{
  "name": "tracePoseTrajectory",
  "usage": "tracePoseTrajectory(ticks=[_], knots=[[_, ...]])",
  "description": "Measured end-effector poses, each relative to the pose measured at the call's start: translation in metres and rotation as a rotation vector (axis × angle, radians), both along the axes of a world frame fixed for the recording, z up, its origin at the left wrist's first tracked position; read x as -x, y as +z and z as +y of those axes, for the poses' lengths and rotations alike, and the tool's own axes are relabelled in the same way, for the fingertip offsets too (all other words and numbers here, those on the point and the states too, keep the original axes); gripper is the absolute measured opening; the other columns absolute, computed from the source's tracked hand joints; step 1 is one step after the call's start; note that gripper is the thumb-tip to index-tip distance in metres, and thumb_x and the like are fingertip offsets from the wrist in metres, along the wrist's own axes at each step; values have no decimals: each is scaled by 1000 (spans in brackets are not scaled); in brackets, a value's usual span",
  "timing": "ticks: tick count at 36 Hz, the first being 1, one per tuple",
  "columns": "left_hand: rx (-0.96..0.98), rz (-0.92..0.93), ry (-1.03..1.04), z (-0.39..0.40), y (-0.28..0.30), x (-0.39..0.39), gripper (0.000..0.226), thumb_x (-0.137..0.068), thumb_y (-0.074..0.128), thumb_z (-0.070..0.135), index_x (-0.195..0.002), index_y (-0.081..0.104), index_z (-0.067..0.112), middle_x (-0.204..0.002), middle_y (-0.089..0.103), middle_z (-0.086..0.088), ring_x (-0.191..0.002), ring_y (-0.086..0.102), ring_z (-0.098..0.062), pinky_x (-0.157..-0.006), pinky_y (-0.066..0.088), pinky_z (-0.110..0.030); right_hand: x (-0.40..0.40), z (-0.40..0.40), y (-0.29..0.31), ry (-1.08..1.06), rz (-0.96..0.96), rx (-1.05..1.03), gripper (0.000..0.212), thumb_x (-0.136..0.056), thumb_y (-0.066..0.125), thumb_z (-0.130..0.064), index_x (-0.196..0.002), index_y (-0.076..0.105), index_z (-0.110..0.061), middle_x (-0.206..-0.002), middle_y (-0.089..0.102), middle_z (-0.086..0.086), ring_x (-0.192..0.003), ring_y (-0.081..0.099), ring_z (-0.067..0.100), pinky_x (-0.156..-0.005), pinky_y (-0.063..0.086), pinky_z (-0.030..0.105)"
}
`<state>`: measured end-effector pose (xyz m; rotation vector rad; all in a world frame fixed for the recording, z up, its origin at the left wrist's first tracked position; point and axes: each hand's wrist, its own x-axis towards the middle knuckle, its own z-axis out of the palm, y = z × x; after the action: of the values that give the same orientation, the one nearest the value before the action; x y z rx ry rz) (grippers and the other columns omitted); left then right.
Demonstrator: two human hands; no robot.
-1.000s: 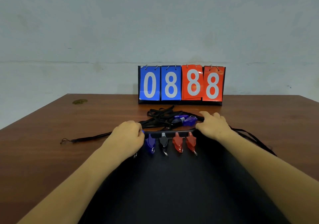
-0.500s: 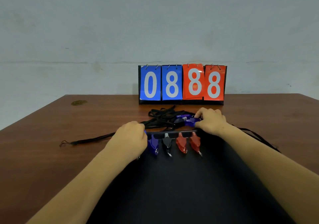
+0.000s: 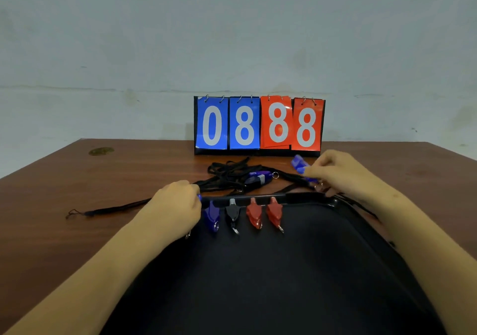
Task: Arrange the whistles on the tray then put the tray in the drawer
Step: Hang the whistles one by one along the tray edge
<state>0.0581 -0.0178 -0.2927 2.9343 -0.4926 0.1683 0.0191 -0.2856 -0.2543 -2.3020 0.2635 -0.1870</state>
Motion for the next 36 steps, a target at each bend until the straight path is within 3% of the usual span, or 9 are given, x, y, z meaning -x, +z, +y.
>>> tracePoseTrajectory(ticks=[5, 11, 15, 22, 25, 27, 31, 36], knots=[[16, -14, -10, 2, 1, 1, 28, -97, 35, 21, -110, 58, 12, -106, 56, -5, -97, 53, -21, -78, 41, -29, 3, 13, -3, 77, 289, 314, 24, -84, 64, -35, -80, 54, -14, -73, 61, 4, -61, 54, 12, -55, 44, 22], [2, 7, -13, 0, 1, 1, 27, -97, 35, 23, -111, 56, 15, -105, 54, -2, -91, 50, -15, -74, 36, -24, 9, 18, 5, 115, 291, 354, 25, -85, 63, -35, -79, 50, -15, -79, 62, 7, -68, 57, 15, -60, 50, 23], [7, 5, -6, 1, 2, 2, 27, -97, 36, 25, -112, 57, 17, -105, 54, -1, -90, 50, -15, -73, 35, -24, 9, 19, 4, 109, 394, 412, 25, -85, 63, -34, -79, 46, -17, -79, 60, 6, -67, 57, 14, -58, 50, 22], [36, 16, -8, 3, 2, 4, 26, -96, 38, 26, -109, 58, 16, -103, 54, -2, -92, 52, -17, -75, 39, -25, 11, 18, 3, 117, 524, 361, 29, -85, 62, -40, -83, 42, -19, -82, 58, 6, -67, 58, 14, -57, 54, 25], [38, 18, -11, 2, 2, 3, 27, -96, 38, 26, -110, 58, 16, -105, 54, -2, -94, 52, -17, -76, 40, -25, 12, 15, 3, 107, 512, 324, 36, -86, 58, -45, -102, 43, -16, -85, 59, 7, -62, 59, 14, -57, 54, 26], [34, 22, -10, 2, 2, 4, 28, -97, 37, 26, -112, 58, 16, -107, 54, -2, -95, 52, -17, -77, 40, -25, 13, 14, 3, 77, 461, 291, 34, -90, 55, -38, -112, 40, -16, -91, 59, 9, -61, 61, 14, -57, 55, 26], [24, 13, -12, 2, 0, 3, 29, -96, 37, 27, -112, 59, 17, -106, 55, -1, -96, 53, -18, -77, 39, -25, 12, 11, 3, 68, 401, 227, 14, -93, 53, -25, -103, 48, -16, -87, 60, 10, -61, 61, 16, -57, 54, 26], [8, -13, -4, 2, 2, 5, 30, -96, 38, 27, -113, 60, 16, -108, 57, -4, -100, 53, -22, -82, 42, -31, 10, 9, 1, 115, 471, 160, 12, -91, 57, -21, -99, 56, -13, -81, 63, 8, -60, 63, 15, -50, 53, 23]])
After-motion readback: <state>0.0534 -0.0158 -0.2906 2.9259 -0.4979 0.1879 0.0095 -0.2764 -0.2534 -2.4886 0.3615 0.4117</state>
